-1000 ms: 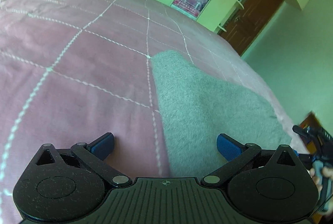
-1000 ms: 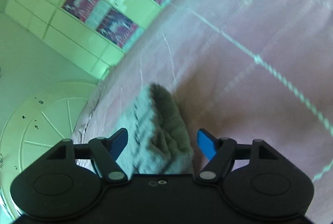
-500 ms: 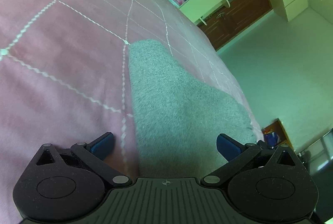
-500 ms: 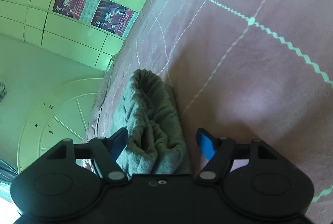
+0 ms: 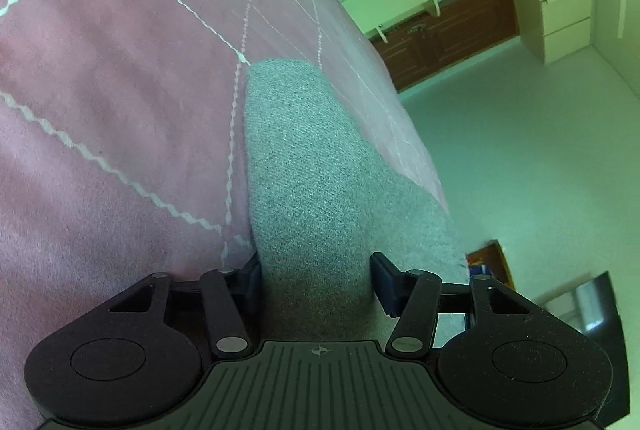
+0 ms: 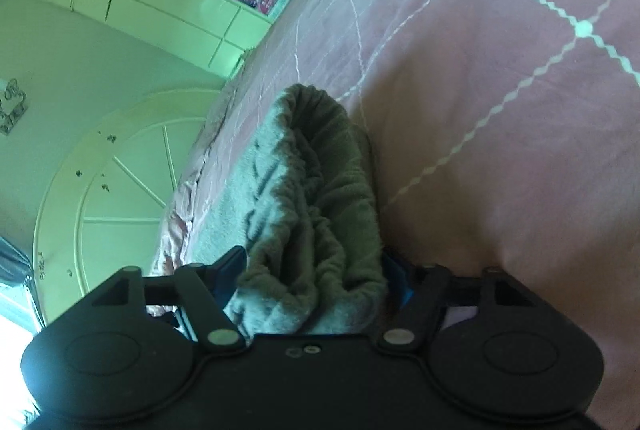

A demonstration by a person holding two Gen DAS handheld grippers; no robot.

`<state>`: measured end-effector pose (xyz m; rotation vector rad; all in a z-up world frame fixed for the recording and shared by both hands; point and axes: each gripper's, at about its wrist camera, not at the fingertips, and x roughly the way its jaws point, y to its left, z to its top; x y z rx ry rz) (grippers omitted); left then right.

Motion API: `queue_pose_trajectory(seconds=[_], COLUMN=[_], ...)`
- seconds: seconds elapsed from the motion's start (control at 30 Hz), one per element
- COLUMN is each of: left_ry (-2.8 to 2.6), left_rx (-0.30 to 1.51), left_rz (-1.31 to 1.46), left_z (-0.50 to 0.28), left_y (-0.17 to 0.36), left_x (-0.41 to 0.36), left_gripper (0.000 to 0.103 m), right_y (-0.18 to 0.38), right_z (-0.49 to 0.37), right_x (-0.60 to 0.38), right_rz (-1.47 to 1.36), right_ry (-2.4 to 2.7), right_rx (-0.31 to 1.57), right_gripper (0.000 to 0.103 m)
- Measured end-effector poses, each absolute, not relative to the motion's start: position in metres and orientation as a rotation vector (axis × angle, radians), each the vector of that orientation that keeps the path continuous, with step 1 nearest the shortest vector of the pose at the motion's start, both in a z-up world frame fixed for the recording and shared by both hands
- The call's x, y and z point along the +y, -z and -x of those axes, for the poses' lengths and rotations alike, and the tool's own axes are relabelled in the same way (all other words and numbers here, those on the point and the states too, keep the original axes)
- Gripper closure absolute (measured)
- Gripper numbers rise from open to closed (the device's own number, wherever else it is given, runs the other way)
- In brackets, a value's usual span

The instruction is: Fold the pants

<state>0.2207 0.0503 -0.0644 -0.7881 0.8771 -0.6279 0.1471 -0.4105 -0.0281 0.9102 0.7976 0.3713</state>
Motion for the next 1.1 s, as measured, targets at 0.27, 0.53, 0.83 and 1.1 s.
queue_pose_trajectory(seconds=[0.27, 0.53, 0.83, 1.1], left_ry=[0.666, 0.666, 0.721, 0.635], left_rx=[0.885, 0.815, 0.640, 0.593], left_rz=[0.796, 0.823, 0.875, 0.813], left_z=[-0.239, -0.223, -0.259, -0.374], left_y=[0.073, 0.079, 0.014, -0.011], left_x=[0.027, 0.025, 0.055, 0.091], left_gripper=[0.047, 0.068, 0.075, 0.075], right_y=[0.040, 0.011, -0.060, -0.062], right_z=[-0.178, -0.165, -0.191, -0.319], right_x=[-0.412, -0.394, -0.377, -0.365], right_rz=[-0.997, -0.902, -0.859, -0.894], right_ry=[-0.518, -0.467, -0.617, -0.648], right_rx=[0.894, 0.870, 0.734, 0.701], right_gripper=[0.043, 0.061, 0.065, 0.066])
